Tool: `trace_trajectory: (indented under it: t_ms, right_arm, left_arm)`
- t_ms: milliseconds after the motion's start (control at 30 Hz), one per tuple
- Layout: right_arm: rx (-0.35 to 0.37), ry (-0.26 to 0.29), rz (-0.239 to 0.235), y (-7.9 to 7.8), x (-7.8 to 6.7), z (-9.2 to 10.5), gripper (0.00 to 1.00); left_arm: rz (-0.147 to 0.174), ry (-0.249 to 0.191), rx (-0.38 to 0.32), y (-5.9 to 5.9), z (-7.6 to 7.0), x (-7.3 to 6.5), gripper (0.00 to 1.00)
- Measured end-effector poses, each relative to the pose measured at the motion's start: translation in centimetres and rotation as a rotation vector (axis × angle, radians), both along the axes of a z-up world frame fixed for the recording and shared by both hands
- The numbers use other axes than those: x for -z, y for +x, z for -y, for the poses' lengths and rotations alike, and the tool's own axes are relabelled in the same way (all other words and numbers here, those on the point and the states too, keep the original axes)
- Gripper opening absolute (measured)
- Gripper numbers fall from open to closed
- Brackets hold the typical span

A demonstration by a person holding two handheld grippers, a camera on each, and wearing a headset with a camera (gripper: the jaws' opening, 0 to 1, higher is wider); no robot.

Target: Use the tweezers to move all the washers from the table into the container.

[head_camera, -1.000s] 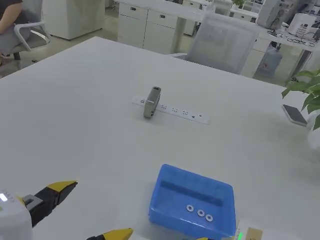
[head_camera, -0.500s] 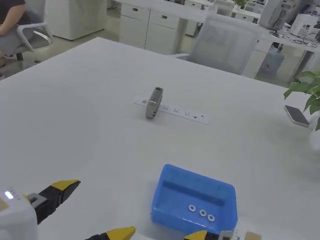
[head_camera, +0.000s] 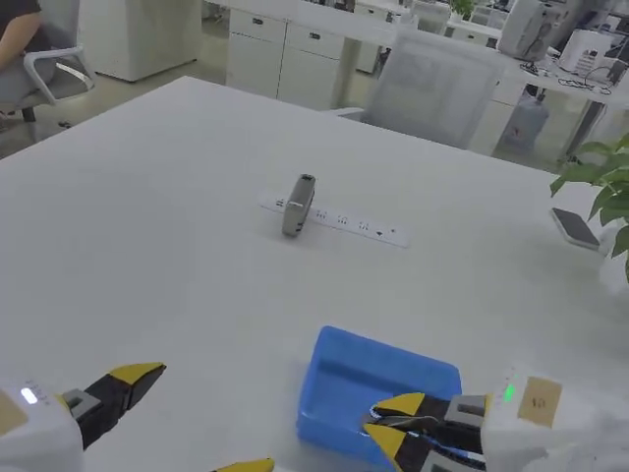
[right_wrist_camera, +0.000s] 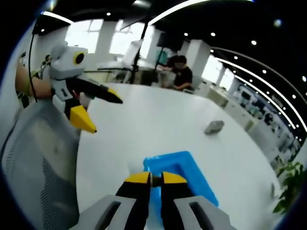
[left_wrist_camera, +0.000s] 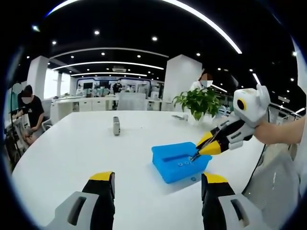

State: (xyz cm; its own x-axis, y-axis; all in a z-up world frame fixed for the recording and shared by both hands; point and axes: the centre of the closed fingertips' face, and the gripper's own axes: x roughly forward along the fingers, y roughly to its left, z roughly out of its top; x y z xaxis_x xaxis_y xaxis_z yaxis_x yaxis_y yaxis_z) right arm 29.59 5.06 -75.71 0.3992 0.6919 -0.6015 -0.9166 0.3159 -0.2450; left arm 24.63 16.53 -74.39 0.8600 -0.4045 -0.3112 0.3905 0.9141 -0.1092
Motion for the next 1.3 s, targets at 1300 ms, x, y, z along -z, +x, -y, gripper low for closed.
trace_trajectory:
  t_ms: [1300]
  right_arm:
    - [0.255,0.128,-0.475,6.0,5.8,-0.8,0.05]
  left_arm:
    - [-0.036,0.006,0.007,0.0,0.1,0.7,0.73]
